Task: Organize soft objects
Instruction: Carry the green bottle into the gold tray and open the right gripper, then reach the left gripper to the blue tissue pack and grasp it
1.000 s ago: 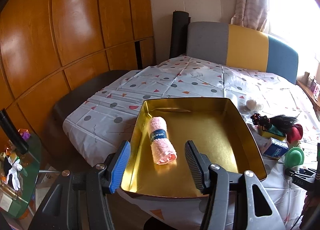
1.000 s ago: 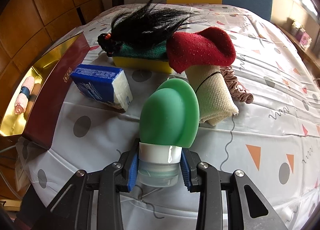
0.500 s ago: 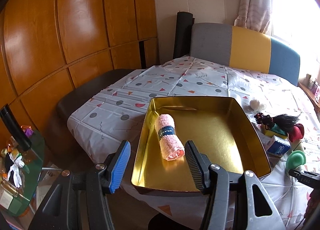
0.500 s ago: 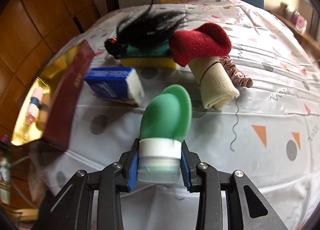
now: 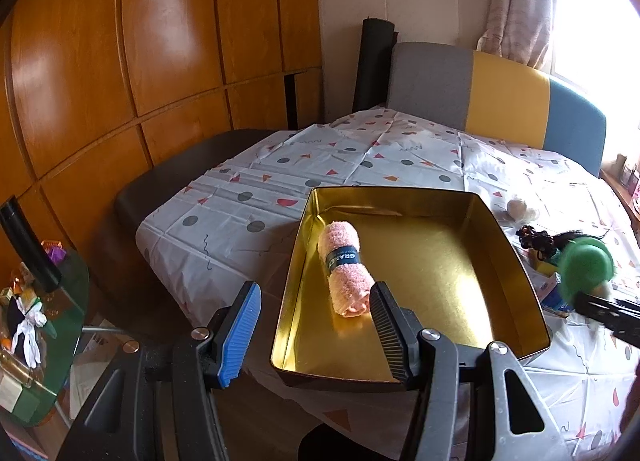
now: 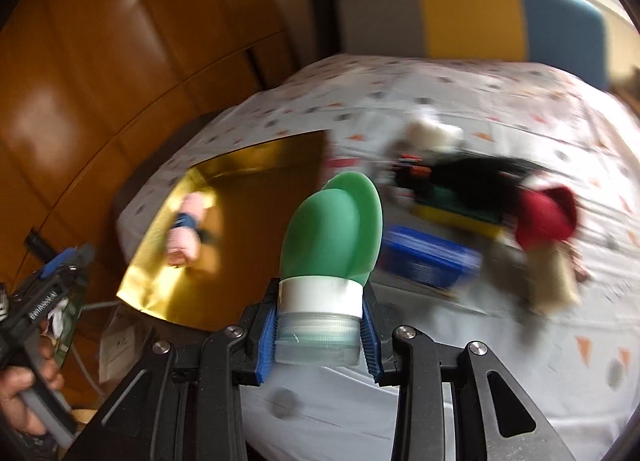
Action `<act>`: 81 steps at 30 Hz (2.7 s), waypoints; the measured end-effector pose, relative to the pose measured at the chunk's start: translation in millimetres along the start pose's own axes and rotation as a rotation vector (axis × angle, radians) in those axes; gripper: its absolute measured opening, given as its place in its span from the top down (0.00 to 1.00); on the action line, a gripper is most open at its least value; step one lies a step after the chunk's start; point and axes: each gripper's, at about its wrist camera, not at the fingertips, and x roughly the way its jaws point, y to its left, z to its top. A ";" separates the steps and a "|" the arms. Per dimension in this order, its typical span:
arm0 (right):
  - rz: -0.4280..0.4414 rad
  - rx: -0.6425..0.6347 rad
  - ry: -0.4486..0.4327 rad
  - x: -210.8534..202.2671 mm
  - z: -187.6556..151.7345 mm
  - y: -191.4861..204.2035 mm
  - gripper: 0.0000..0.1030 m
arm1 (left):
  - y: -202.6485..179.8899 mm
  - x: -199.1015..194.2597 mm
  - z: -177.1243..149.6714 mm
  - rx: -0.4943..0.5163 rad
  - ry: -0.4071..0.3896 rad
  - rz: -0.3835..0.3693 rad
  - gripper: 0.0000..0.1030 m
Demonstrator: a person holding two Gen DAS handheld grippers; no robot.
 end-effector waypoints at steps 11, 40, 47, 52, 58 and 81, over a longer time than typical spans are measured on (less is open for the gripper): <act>0.058 -0.160 0.204 131.7 27.2 109.1 0.65 | 47.0 16.6 -3.4 -0.094 0.039 0.080 0.44; -0.163 -0.381 -0.164 18.7 18.0 155.7 0.34 | 54.7 16.9 -5.9 -0.110 0.066 0.110 0.44; -0.163 -0.385 -0.213 -1.1 15.7 154.0 0.32 | 43.0 11.4 -5.8 -0.081 0.062 0.104 0.44; -0.178 -0.384 -0.231 -8.1 14.4 149.0 0.31 | 34.6 8.4 -5.8 -0.058 0.061 0.099 0.44; -0.186 -0.373 -0.241 -12.8 13.6 140.6 0.30 | 25.1 7.0 -4.9 -0.033 0.060 0.094 0.44; -0.462 -0.093 -0.097 -44.2 -5.6 -71.4 0.22 | -117.7 6.8 8.0 0.301 0.060 -0.243 0.26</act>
